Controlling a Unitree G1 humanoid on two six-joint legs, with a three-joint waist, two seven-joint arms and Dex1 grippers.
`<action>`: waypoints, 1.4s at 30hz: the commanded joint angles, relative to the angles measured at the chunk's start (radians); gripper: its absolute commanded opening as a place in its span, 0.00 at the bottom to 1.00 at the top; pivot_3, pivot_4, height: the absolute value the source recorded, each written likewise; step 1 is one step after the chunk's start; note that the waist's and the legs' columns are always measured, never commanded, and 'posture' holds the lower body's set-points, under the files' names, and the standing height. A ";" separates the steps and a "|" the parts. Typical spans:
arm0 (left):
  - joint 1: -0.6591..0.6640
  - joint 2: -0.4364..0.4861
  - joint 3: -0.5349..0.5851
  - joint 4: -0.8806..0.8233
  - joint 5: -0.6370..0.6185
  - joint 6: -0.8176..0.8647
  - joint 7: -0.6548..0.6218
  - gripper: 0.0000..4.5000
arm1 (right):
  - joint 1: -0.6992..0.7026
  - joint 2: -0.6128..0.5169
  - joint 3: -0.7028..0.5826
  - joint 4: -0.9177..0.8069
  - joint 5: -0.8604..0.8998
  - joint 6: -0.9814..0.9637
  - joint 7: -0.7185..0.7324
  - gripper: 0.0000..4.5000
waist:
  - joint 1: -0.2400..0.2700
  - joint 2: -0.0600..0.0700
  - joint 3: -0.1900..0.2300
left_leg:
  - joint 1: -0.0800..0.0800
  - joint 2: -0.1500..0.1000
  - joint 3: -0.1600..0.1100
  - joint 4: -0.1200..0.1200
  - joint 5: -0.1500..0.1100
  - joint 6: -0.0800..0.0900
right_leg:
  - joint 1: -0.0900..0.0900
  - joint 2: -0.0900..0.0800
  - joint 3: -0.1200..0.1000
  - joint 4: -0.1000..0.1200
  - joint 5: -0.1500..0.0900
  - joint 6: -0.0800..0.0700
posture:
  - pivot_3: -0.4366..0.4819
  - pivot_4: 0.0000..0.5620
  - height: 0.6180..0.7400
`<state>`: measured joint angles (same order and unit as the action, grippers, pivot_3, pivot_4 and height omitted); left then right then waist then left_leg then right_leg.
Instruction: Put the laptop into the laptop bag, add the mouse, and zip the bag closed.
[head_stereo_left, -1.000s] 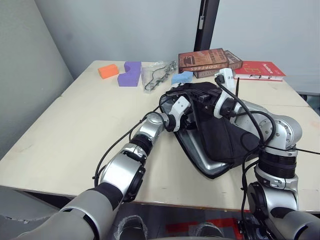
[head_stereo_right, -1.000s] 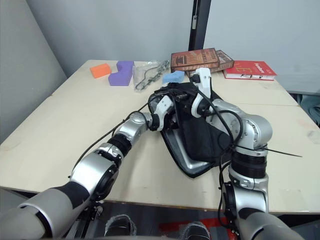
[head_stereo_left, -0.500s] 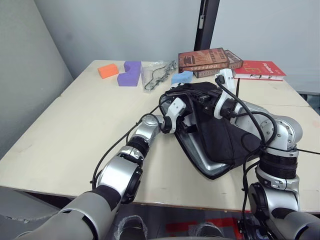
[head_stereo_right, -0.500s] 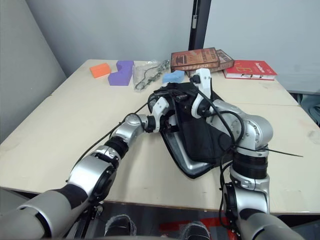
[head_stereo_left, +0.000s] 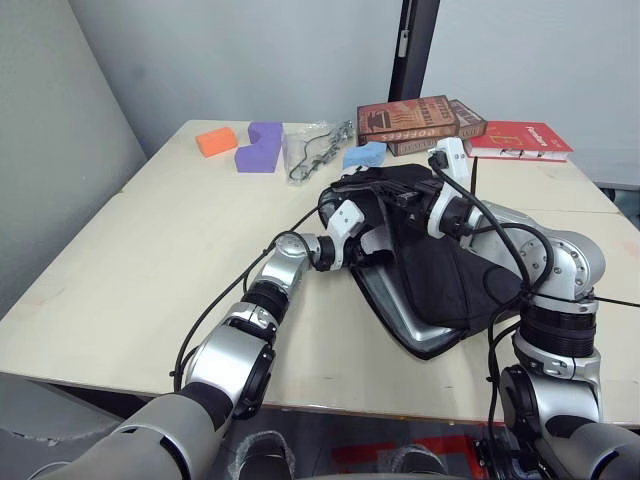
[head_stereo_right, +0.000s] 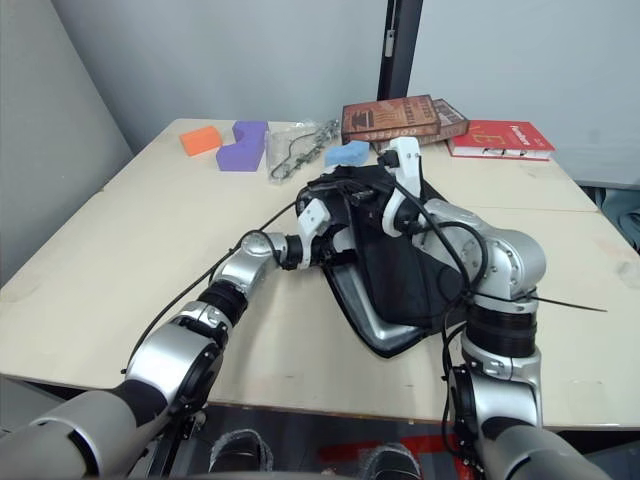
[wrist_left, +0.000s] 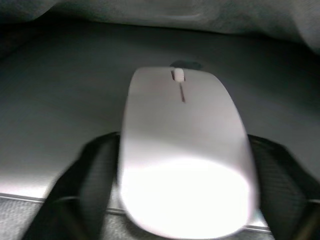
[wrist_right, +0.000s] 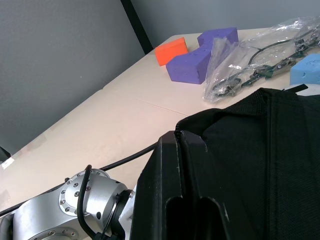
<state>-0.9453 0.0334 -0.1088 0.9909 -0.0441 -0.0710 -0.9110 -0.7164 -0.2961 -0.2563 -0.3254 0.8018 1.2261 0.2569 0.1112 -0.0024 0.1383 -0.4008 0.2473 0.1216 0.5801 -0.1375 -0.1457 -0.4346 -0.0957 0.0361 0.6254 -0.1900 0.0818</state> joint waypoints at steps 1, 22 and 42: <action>0.005 -0.006 -0.004 -0.022 0.000 0.004 -0.004 0.62 | -0.018 0.008 -0.010 -0.058 0.047 -0.035 0.011 0.00 | 0.000 0.000 0.000 | 0.000 0.000 0.000 0.000 0.000 0.000 | 0.000 0.000 0.000 0.000 0.000 0.000 | 0.48 0.27 0.95; -0.113 -0.070 0.040 0.146 0.000 -0.016 0.069 0.85 | -0.026 0.011 0.002 -0.047 0.049 -0.043 0.009 0.00 | -0.005 0.000 0.000 | -0.001 0.000 0.000 -0.002 0.000 0.000 | 0.000 0.000 0.000 -0.003 0.000 0.001 | 0.48 0.27 0.95; 0.366 0.452 0.162 -0.761 -0.270 0.561 -0.185 0.99 | 0.058 -0.087 0.157 -0.077 0.047 -0.058 0.173 0.00 | -0.008 0.002 0.002 | -0.003 0.001 0.000 -0.007 -0.001 -0.002 | -0.003 0.001 -0.003 -0.007 -0.001 -0.001 | 0.48 0.27 0.95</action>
<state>-0.5951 0.4447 0.0248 0.3057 -0.2903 0.4604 -1.0829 -0.6539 -0.3709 -0.1173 -0.3380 0.8177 1.1895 0.3758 0.1033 -0.0003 0.1398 -0.4041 0.2484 0.1217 0.5726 -0.1381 -0.1478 -0.4380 -0.0949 0.0330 0.6182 -0.1911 0.0807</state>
